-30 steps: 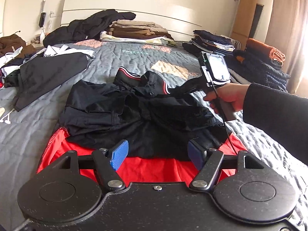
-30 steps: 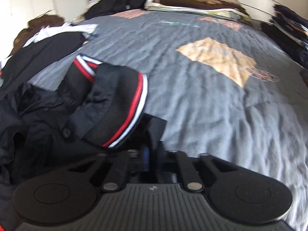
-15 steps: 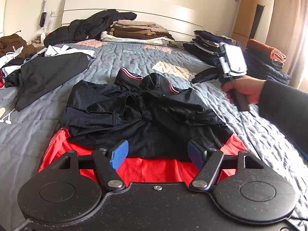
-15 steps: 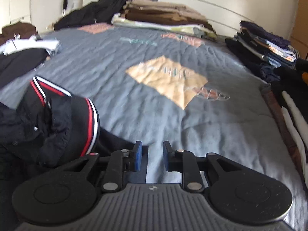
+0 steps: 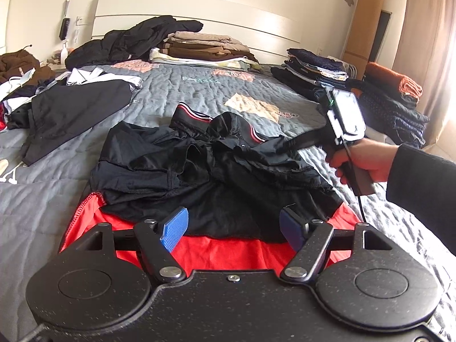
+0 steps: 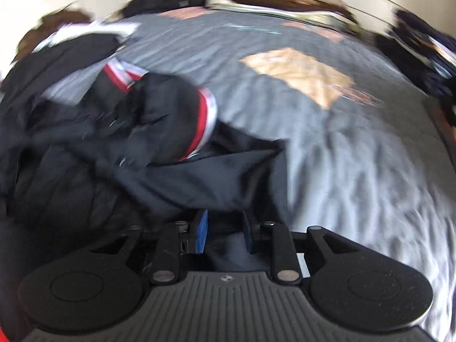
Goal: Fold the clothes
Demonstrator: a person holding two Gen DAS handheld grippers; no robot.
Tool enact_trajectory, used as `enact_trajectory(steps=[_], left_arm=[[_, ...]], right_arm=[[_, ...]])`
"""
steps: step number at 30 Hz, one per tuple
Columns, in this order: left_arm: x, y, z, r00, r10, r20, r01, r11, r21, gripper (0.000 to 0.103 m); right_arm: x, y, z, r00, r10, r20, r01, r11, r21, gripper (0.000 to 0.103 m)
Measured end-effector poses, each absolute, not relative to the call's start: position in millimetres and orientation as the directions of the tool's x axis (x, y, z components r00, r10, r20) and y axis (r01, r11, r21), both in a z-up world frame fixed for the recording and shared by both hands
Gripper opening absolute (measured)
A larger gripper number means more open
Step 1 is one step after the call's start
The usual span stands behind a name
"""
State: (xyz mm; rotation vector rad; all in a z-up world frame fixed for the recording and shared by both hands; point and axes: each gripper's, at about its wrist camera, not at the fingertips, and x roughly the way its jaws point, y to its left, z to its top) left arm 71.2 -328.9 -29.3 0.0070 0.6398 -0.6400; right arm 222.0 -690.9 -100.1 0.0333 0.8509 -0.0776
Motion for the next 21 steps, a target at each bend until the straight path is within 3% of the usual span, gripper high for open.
enact_trajectory(steps=[5,7,10,13,17,21], left_arm=[[74,-323,-27,0.639,-0.520,-0.566,0.537,0.829,-0.155,0.074],[77,-318,-25,0.660,-0.494,-0.566,0.522,0.843,-0.129,0.075],[83,-308,-22,0.695,-0.440,-0.568,0.492,0.868,-0.070,0.075],[87,-299,-22,0.753,-0.362,-0.550,0.467,0.883,0.058,0.075],[88,-297,-40,0.857,-0.235,-0.458,0.417,0.839,0.351,0.074],[105,-306,-60,0.876,-0.255,-0.409,0.446,0.749,0.489,0.069]], right_arm=[[223,-641,-61,0.712,0.057,-0.700,-0.037,0.998,0.043,0.028],[226,-607,-47,0.716,0.139,-0.685,-0.113,0.990,0.083,0.039],[229,-551,-38,0.695,0.269,-0.667,-0.254,0.959,0.123,0.045],[237,-505,-41,0.658,0.317,-0.684,-0.351,0.932,0.094,0.046],[258,-469,-48,0.628,0.292,-0.722,-0.395,0.918,0.028,0.046],[276,-464,-56,0.619,0.249,-0.745,-0.360,0.933,0.013,0.046]])
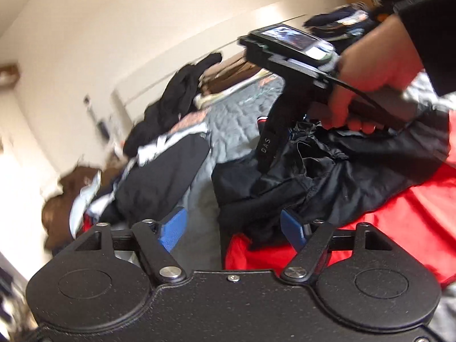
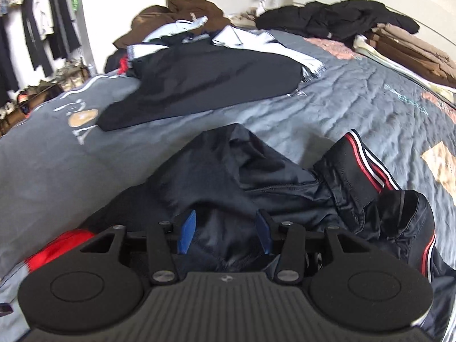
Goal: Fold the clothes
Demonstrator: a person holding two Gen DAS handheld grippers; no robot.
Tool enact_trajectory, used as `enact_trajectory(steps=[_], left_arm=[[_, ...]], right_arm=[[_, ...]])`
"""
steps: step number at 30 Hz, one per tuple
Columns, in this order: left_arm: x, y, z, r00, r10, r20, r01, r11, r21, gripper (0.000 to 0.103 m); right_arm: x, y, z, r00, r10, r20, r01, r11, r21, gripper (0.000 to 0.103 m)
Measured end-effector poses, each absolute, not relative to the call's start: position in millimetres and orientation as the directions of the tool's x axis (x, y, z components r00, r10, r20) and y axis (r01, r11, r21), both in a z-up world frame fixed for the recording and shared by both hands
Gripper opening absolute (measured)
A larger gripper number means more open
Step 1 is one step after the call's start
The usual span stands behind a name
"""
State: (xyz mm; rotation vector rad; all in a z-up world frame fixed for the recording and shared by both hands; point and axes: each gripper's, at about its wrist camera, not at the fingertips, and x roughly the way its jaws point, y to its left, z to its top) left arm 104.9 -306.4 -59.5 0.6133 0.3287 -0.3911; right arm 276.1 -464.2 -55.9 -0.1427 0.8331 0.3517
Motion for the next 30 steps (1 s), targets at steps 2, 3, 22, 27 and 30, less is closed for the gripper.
enact_trajectory(steps=[2,3,22,27,30], left_arm=[[117,-314,-71,0.877,-0.261,-0.403,0.458,0.708,0.538,0.064],[121,-320,-80,0.881,-0.256,-0.398,0.460,0.658,0.596,0.064],[152,-287,-159,0.895,-0.176,-0.409,0.441,0.214,0.872,0.004],[144,-295,-164,0.916,-0.200,-0.348,0.386,0.205,0.899,0.019],[144,-305,-167,0.925,-0.219,-0.309,0.354,0.204,0.913,0.035]], right_arm=[[281,-466,-59,0.612,0.234,-0.756,-0.338,0.941,0.017,0.046],[282,-469,-61,0.606,0.229,-0.762,-0.330,0.944,0.022,0.046],[291,-479,-96,0.609,0.198,-0.768,-0.259,0.965,0.043,0.046],[291,-474,-76,0.648,0.250,-0.720,-0.277,0.957,0.083,0.046],[298,-459,-62,0.624,0.308,-0.718,-0.337,0.935,0.108,0.046]])
